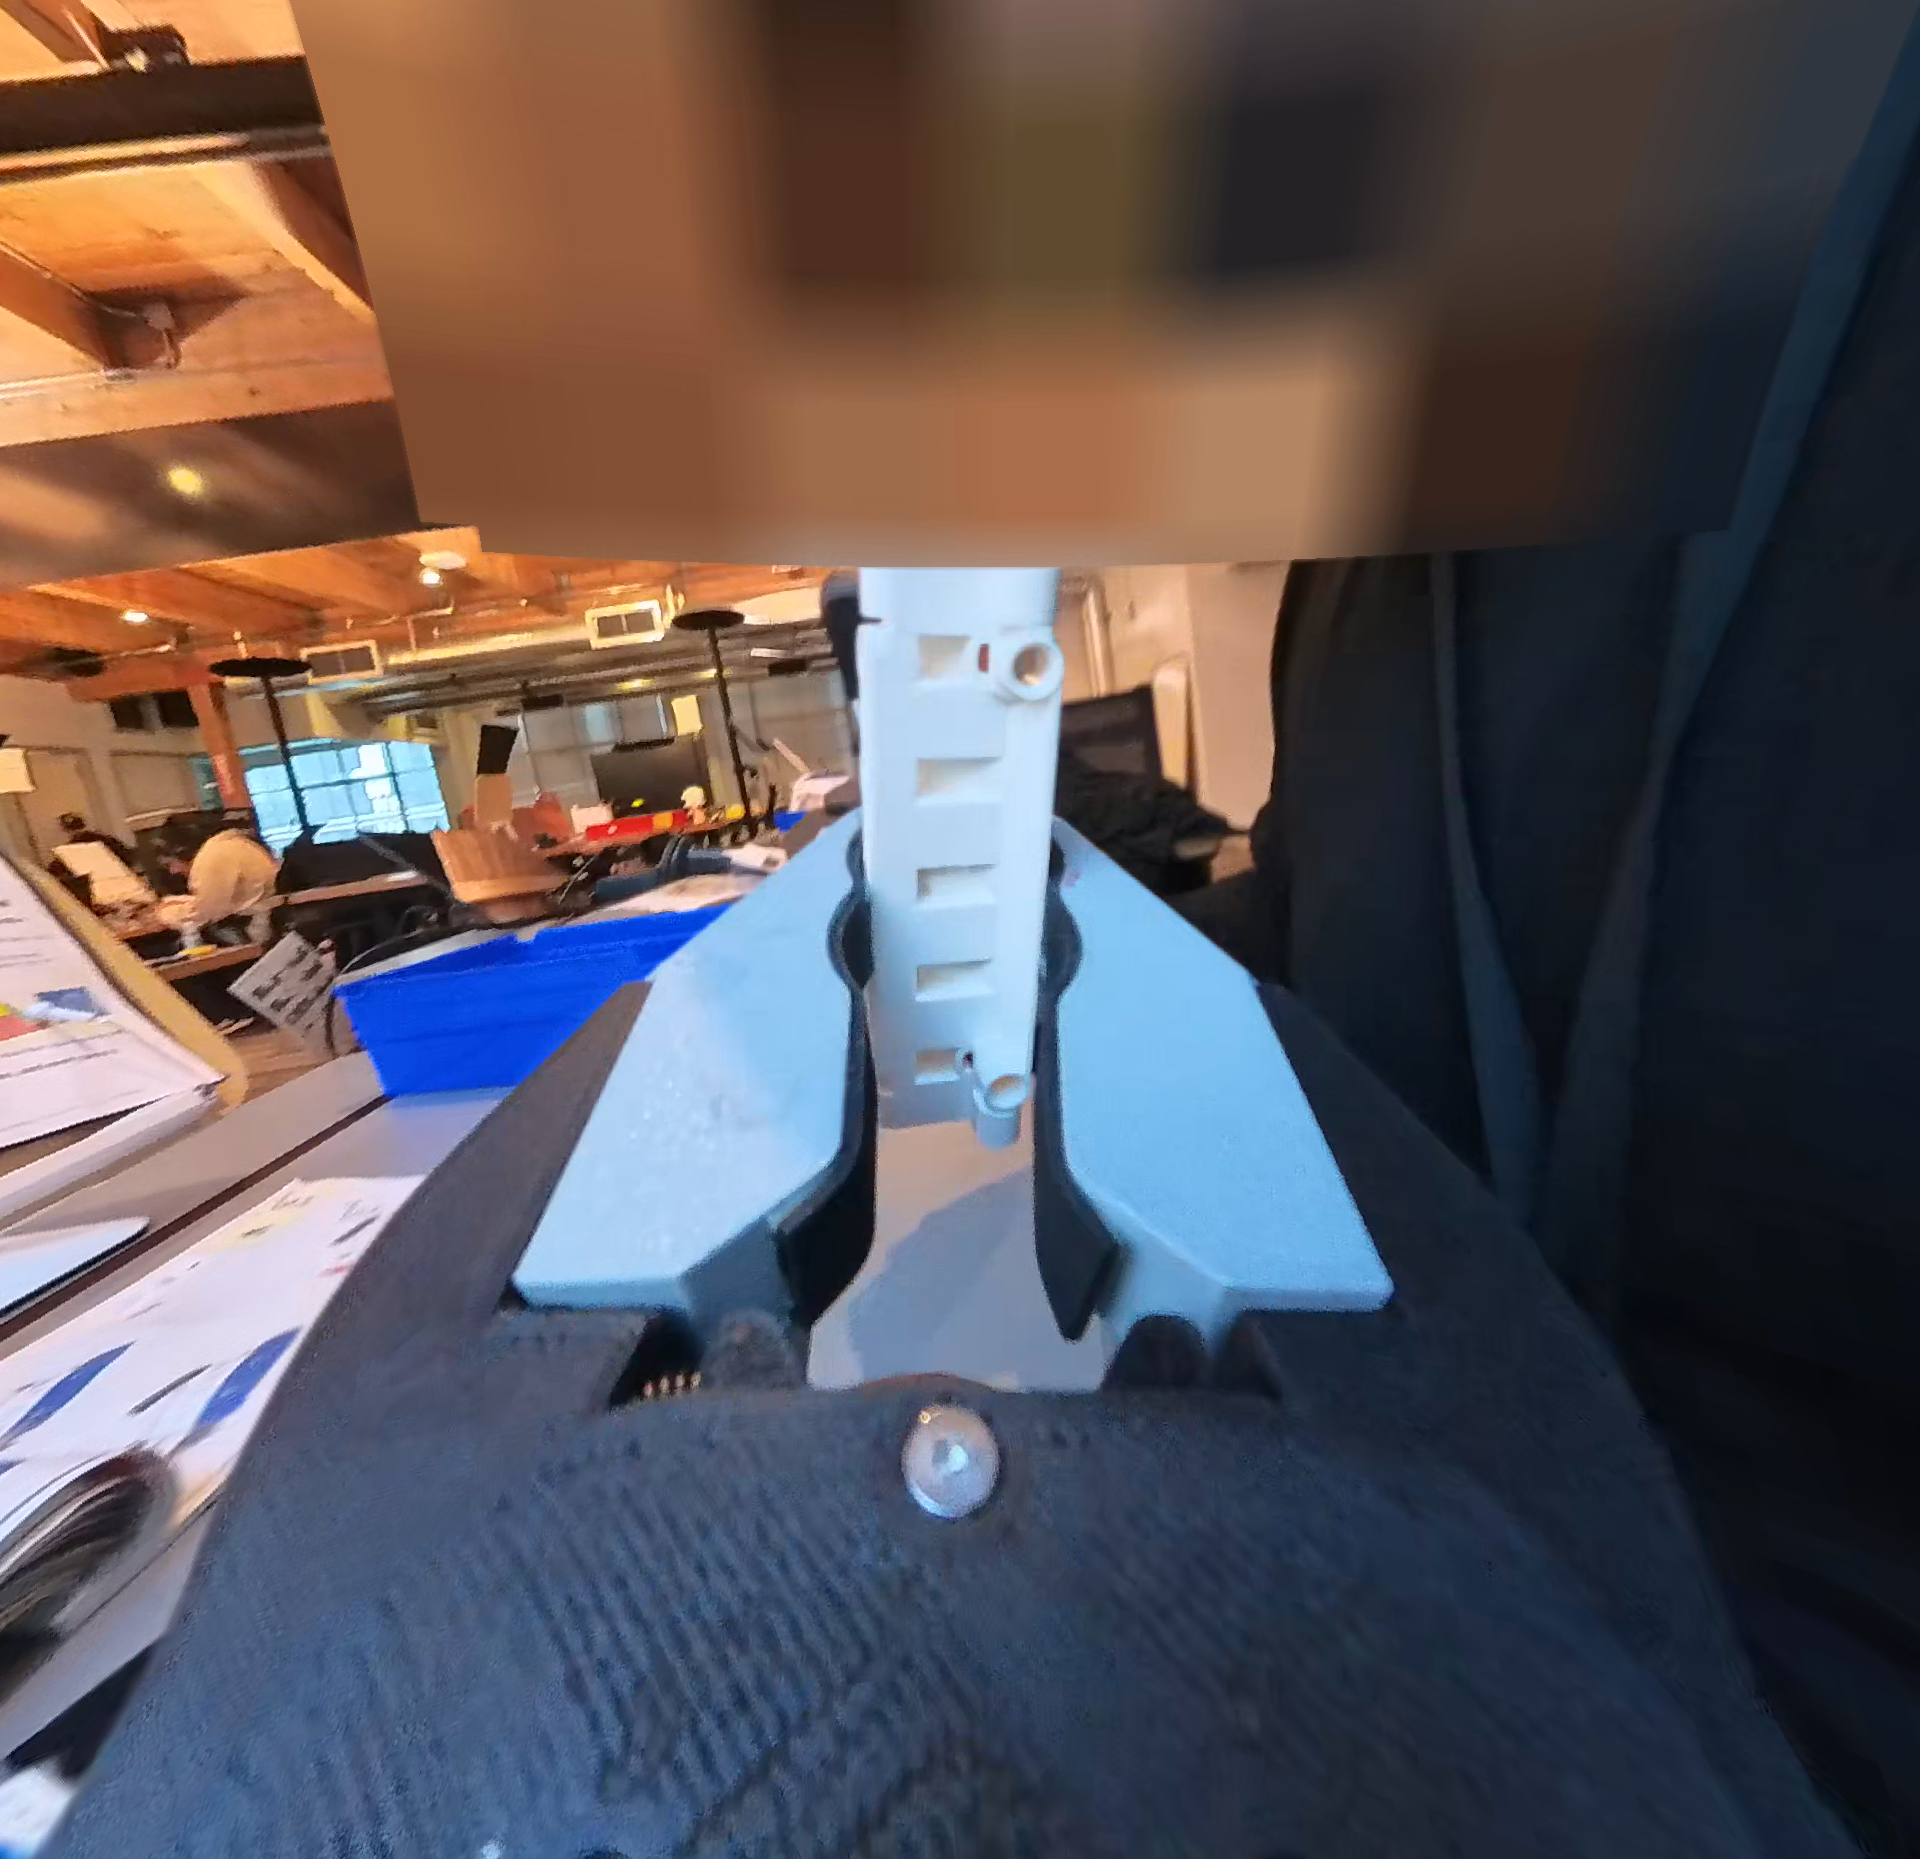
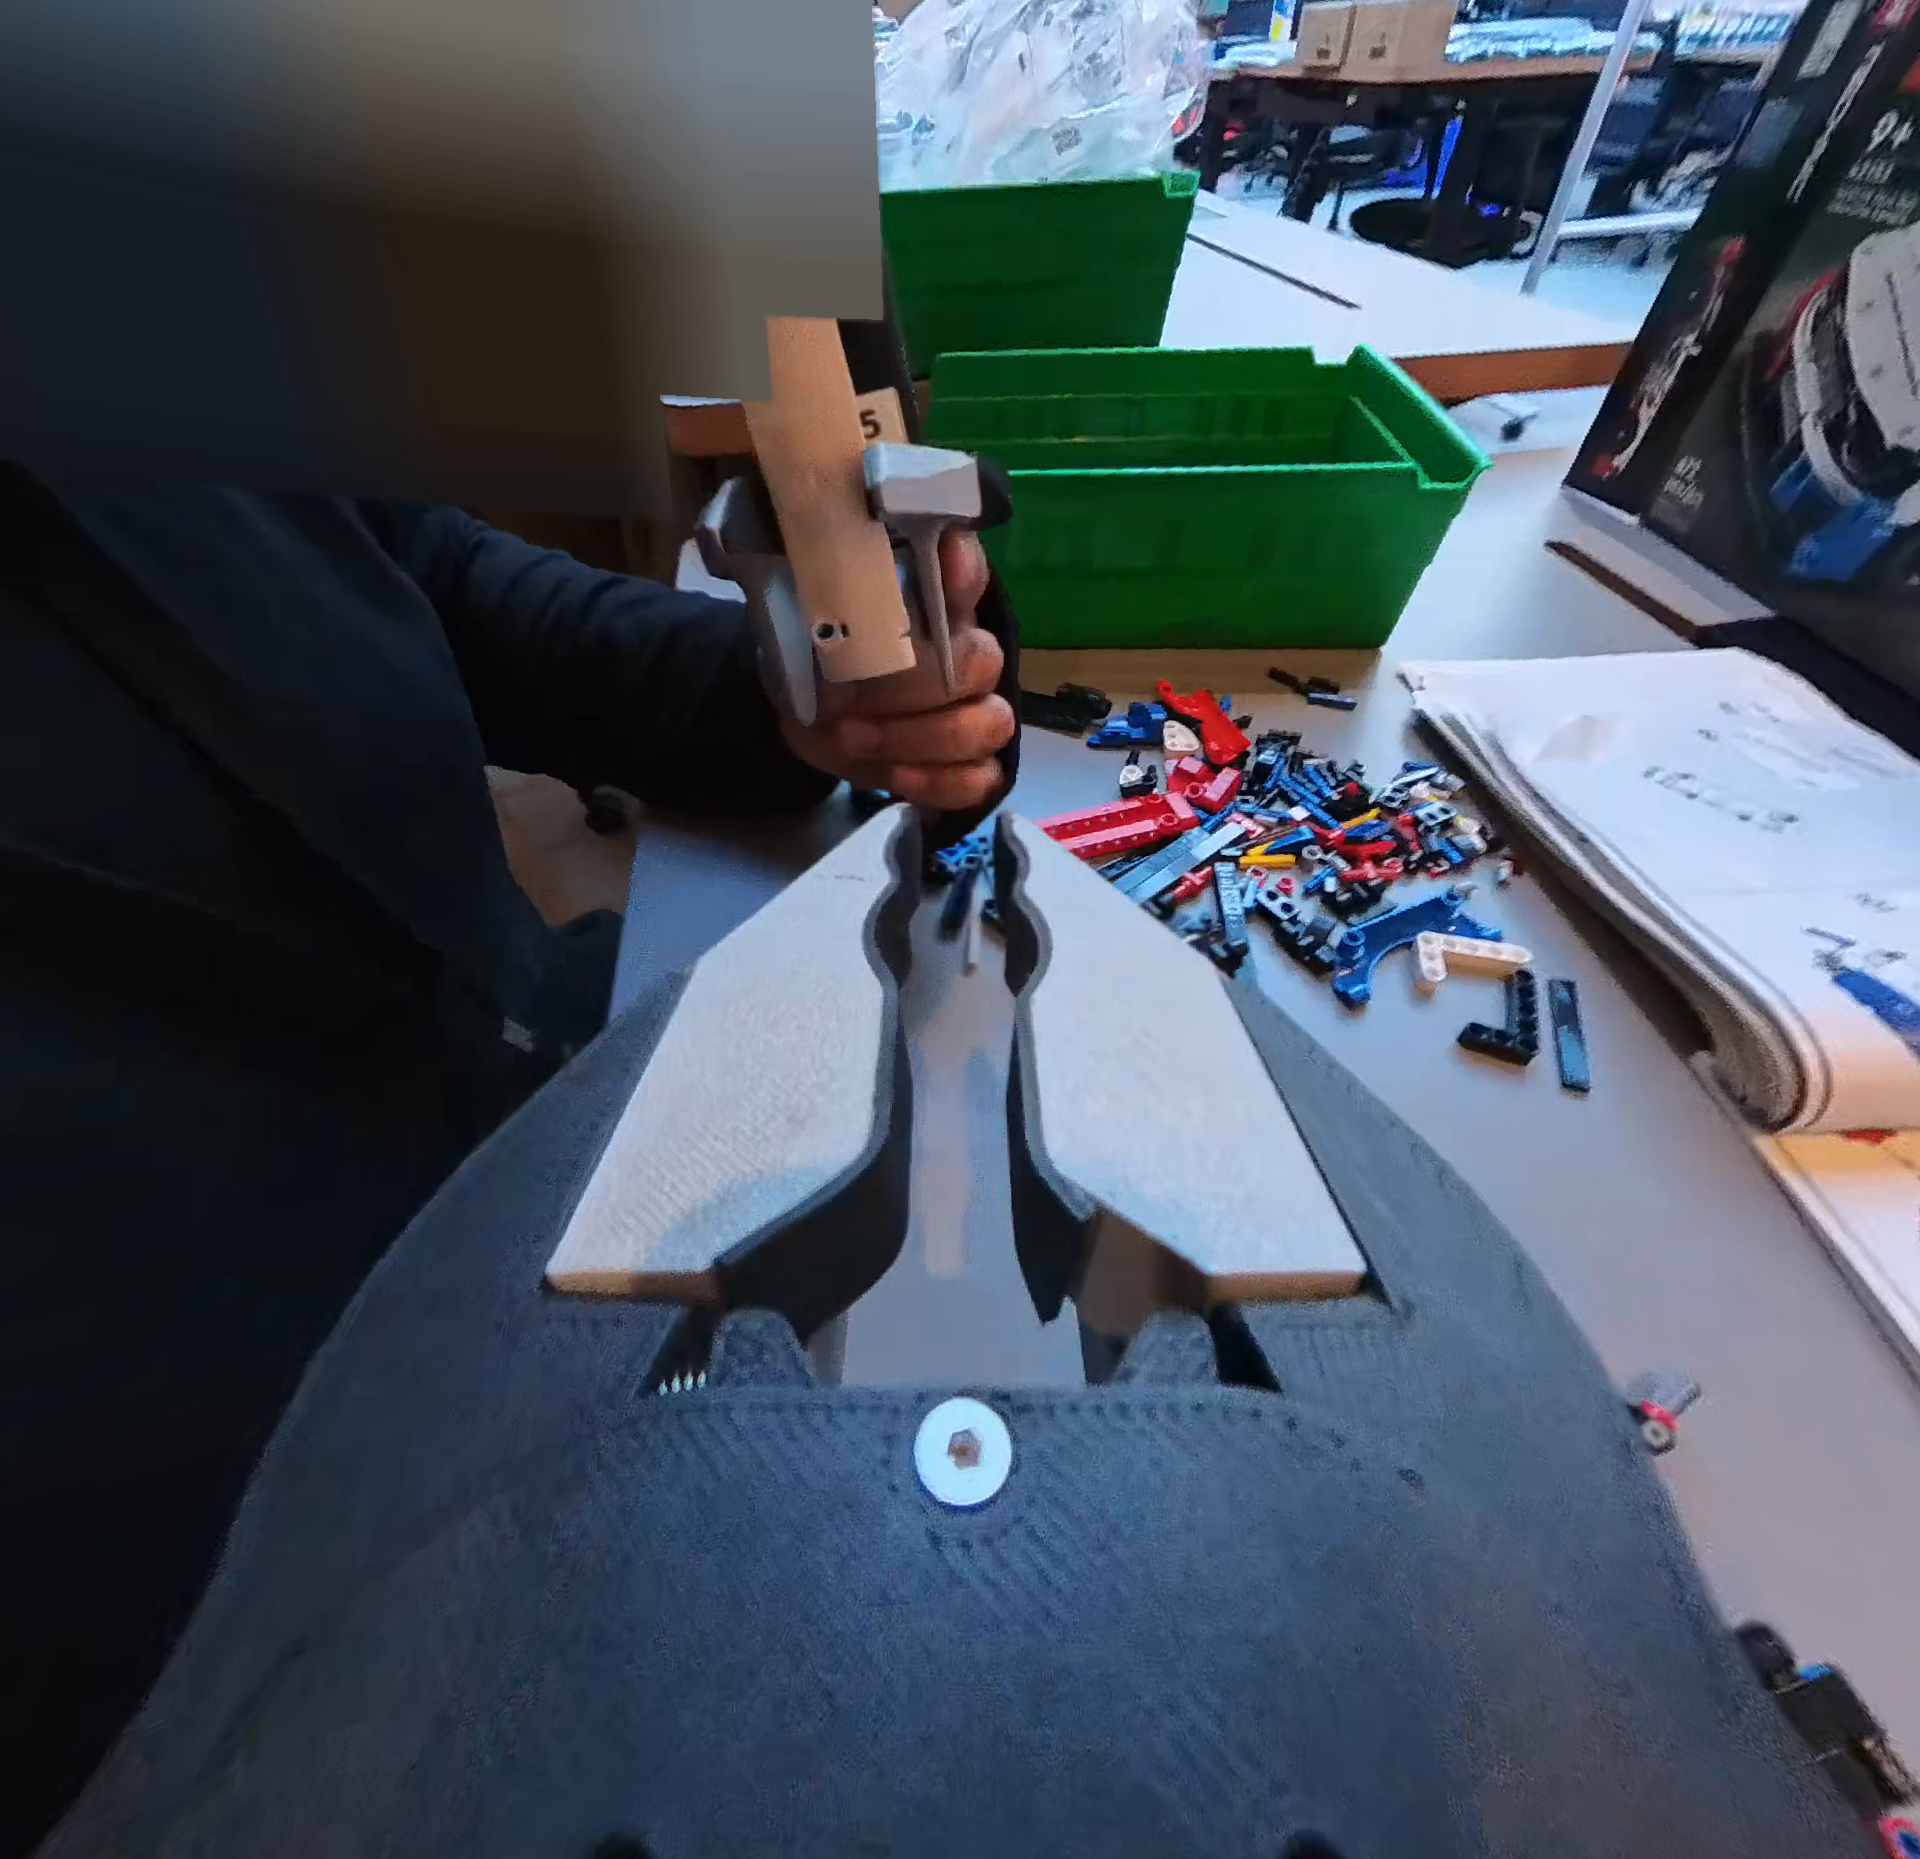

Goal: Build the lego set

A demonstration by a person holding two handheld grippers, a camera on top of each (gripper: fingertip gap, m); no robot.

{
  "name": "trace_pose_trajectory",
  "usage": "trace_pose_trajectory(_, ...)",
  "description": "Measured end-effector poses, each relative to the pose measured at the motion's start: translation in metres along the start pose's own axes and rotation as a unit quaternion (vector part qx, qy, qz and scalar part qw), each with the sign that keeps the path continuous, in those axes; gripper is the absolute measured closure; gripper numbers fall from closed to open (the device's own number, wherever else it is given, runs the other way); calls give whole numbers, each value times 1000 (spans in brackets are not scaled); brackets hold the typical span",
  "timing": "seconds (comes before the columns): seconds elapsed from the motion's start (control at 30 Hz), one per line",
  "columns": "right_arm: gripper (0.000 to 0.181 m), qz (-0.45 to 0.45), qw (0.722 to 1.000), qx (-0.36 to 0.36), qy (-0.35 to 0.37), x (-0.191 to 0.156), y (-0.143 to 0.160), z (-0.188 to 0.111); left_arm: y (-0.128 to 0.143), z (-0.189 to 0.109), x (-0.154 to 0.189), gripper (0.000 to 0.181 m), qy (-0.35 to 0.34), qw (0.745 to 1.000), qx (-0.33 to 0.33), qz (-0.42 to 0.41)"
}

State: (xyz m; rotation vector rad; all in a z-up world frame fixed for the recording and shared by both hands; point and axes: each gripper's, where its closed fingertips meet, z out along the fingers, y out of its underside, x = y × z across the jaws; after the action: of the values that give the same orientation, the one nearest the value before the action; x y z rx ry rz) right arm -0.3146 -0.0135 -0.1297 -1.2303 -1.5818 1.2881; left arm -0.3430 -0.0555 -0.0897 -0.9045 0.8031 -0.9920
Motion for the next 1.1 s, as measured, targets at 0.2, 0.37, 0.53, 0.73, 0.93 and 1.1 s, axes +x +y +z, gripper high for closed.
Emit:
trace_pose_trajectory(0.2,173,-54,996,33,63,19,9,21,-4,-24,-21,154,-64,997,-15,39)
trace_pose_trajectory(0.37,169,-53,998,-3,45,22,18,51,3,-34,-45,155,-124,988,-60,66)
trace_pose_trajectory(0.53,165,-37,998,13,49,38,1,51,17,-31,-48,155,-142,980,-106,94)
trace_pose_trajectory(0.73,166,-21,996,45,70,41,-11,46,22,-43,-71,155,-221,941,-150,208)
trace_pose_trajectory(0.93,157,-32,996,55,60,17,-27,45,64,-34,-67,155,-202,871,-274,353)
trace_pose_trajectory(1.1,152,8,997,24,68,5,-18,50,69,-38,-82,155,-238,814,-329,416)
